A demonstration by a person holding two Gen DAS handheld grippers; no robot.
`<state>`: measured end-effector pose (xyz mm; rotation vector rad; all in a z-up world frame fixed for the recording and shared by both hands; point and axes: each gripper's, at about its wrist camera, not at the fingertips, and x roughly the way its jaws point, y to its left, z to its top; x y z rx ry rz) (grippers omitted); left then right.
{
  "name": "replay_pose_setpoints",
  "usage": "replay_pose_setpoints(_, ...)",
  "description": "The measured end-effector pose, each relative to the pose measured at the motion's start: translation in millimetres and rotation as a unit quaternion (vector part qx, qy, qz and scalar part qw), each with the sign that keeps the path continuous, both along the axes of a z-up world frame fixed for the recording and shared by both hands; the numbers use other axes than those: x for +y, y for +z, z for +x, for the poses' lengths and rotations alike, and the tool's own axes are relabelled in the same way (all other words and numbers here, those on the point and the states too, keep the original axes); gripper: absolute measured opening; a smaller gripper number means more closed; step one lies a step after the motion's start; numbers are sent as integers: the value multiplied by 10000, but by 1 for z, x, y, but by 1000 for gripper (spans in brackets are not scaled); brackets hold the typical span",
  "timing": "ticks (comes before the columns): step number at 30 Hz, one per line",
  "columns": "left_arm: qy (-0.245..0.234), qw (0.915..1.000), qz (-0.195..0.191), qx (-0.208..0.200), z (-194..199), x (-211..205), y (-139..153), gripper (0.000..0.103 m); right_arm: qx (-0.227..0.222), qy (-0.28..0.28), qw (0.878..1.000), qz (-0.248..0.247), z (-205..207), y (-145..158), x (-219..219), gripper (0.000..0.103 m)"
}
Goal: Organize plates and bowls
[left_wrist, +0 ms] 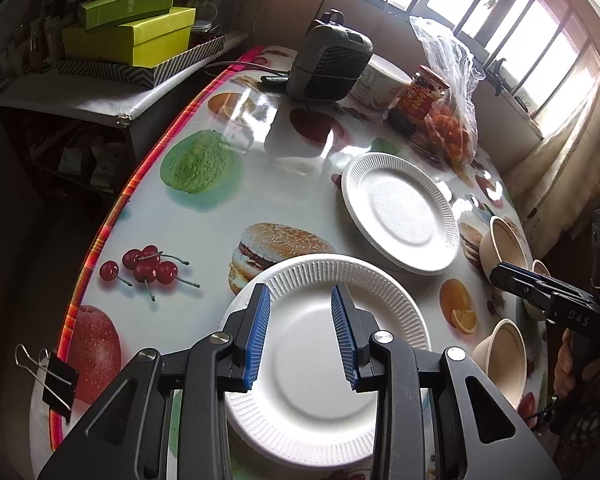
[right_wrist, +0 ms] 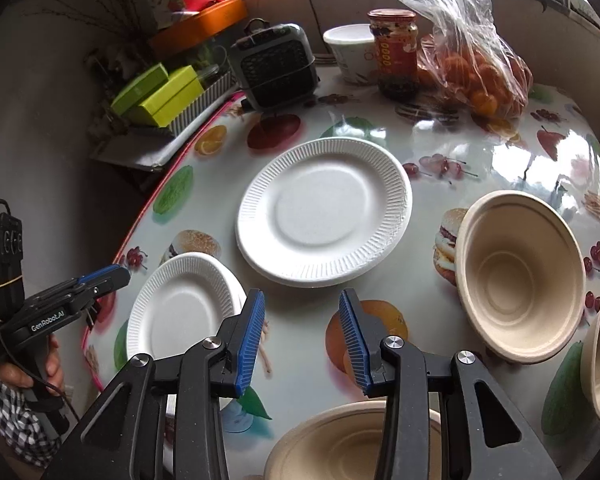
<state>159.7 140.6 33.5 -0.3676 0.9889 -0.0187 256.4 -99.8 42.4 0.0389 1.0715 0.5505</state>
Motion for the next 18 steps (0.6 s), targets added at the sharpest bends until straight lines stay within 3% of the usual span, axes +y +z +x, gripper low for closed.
replay_pose_setpoints(10,-200,9998,-34,-12,60,-22,9,33,-106,-309,9995,-27,52,2,-31,38)
replay_pose_setpoints(18,-252,9996,-92,113,95,-36,1,33,-32,-225,9997,-7,87,-7,-35,38)
